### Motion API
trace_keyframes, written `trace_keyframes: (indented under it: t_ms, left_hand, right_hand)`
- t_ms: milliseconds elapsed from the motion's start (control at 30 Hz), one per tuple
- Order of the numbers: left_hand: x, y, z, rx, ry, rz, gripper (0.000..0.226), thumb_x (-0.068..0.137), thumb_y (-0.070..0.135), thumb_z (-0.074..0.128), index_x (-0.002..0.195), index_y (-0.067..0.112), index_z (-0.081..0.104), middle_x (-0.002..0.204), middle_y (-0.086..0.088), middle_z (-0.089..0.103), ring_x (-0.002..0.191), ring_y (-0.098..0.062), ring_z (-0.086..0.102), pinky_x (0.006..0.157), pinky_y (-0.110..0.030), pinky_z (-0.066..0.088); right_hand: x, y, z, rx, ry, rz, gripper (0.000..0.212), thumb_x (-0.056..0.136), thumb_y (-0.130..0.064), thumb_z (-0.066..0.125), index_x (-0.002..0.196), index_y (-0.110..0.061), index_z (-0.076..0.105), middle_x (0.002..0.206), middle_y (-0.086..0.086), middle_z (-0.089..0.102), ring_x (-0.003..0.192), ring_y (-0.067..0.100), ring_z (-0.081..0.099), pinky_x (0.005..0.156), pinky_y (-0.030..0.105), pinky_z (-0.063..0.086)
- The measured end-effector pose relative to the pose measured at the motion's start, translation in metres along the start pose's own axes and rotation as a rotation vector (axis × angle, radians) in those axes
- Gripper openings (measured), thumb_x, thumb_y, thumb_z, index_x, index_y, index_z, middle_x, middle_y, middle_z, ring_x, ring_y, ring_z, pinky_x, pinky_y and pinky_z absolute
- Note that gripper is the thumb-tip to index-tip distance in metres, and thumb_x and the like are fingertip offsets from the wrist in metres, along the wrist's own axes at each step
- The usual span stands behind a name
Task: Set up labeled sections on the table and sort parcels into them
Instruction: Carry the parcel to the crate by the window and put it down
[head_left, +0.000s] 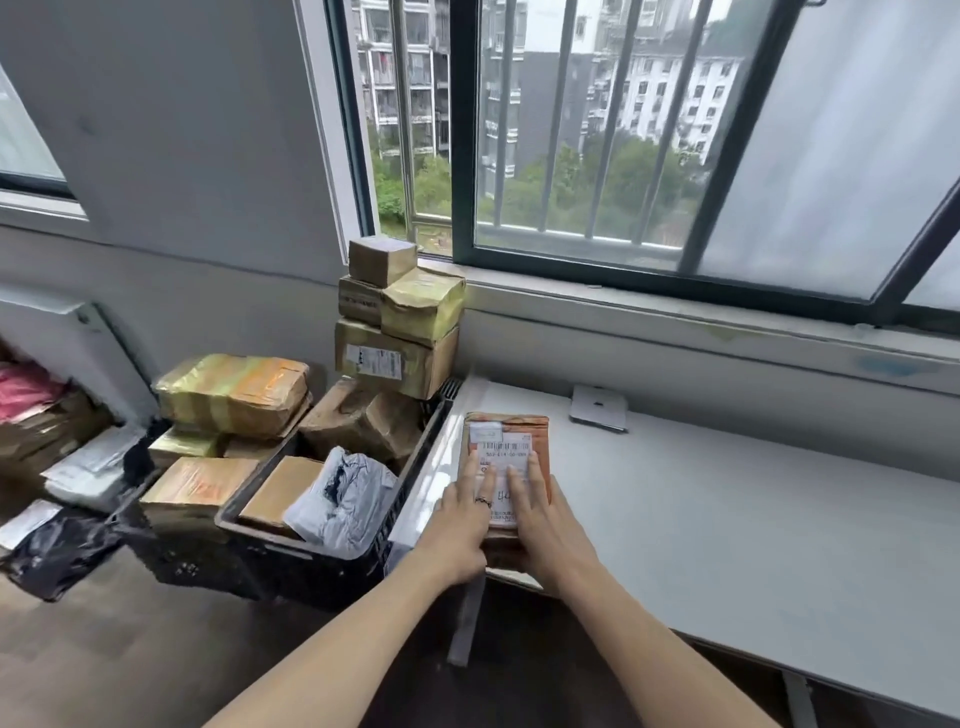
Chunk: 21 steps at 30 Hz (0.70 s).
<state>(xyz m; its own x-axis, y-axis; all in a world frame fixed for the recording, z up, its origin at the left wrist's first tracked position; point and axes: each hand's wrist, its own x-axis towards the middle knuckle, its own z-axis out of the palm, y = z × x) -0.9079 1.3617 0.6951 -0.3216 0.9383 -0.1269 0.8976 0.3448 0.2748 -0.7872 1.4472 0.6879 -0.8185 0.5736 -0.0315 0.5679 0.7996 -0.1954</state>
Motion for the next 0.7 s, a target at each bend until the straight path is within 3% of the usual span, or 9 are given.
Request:
trace_keyframes:
  t_ms: [300,567,700]
  left_hand:
    - [0.052,-0.084,-0.011,-0.062,-0.023,-0.066,0.111,0.082,0.002,0.061,0.153,0.024,-0.021,0.152,0.003,-0.044,0.146,-0.029,0.006,0.112,-0.039,0.036]
    - [0.087,-0.151,-0.025,-0.081,-0.037,-0.18,0.108,0.085,0.006,0.061,0.153,0.023,-0.021,0.152,0.005,-0.042,0.145,-0.03,0.011,0.112,-0.042,0.035]
    - [0.099,-0.183,-0.033,-0.099,-0.073,-0.241,0.107,0.086,0.005,0.06,0.151,0.023,-0.023,0.152,0.005,-0.042,0.147,-0.031,0.004,0.111,-0.042,0.037]
  right_hand:
    - [0.097,-0.033,0.02,0.028,-0.029,-0.04,0.105,0.088,-0.041,0.067,0.154,-0.016,-0.01,0.16,0.013,-0.021,0.146,0.034,0.01,0.119,0.04,0.023]
    - [0.184,-0.059,0.046,0.055,-0.083,-0.145,0.103,0.09,-0.037,0.064,0.154,-0.014,-0.013,0.16,0.015,-0.023,0.149,0.036,-0.005,0.122,0.042,0.016]
    - [0.225,-0.078,0.065,0.04,-0.12,-0.184,0.106,0.089,-0.034,0.065,0.153,-0.016,-0.017,0.158,0.015,-0.027,0.149,0.036,-0.011,0.12,0.046,0.021]
